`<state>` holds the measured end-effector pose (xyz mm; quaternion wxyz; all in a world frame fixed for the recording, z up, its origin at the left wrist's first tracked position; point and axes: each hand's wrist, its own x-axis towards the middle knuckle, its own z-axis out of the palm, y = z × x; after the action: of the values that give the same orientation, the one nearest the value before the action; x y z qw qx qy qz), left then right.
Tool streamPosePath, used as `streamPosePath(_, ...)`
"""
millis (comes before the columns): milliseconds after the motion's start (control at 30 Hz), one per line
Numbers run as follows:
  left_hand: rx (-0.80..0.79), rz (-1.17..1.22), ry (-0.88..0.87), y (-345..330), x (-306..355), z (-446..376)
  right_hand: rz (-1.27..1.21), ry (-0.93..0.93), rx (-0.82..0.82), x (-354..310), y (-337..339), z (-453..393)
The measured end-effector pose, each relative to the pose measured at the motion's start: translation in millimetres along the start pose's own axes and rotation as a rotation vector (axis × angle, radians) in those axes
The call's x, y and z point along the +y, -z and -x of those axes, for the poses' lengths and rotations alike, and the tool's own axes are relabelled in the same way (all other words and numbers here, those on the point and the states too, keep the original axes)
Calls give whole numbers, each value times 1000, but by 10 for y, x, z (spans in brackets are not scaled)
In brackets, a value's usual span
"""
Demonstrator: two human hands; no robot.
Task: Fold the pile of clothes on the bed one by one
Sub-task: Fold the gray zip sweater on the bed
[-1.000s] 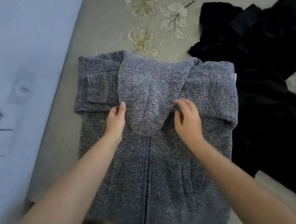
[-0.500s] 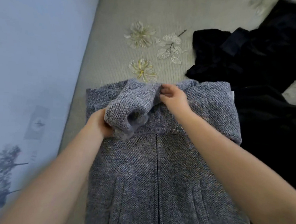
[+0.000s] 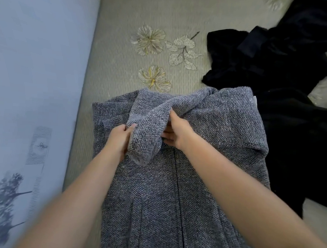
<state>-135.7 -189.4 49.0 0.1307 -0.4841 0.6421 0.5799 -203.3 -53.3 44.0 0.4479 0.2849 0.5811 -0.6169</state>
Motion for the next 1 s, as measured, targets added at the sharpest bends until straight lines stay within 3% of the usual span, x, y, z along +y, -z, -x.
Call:
streamPosePath(233, 97, -245, -195, 0, -168, 88, -30, -12, -79, 256, -168, 77)
streamPosePath(367, 151, -486, -323, -42, -250, 197, 98, 40, -16, 320, -276, 124)
streamPosePath(500, 297, -502, -346, 16, -278, 221, 122, 173, 141, 317, -146, 163)
streamPosePath(667, 325, -138, -119, 65, -265, 216, 20, 193, 272, 387, 367, 346)
streamPosePath(767, 156, 474, 45, -50, -20, 356, -62, 327, 231, 220, 524, 611)
streamPosePath(867, -69, 951, -67, -51, 210, 481, -123, 574, 186, -63, 592, 844)
streamPosePath(933, -139, 1000, -220, -65, 202, 515, -114, 690, 223, -128, 665, 907)
streamPosePath(1000, -118, 944, -237, -126, 23, 491, 1, 691, 335, 48, 733, 897)
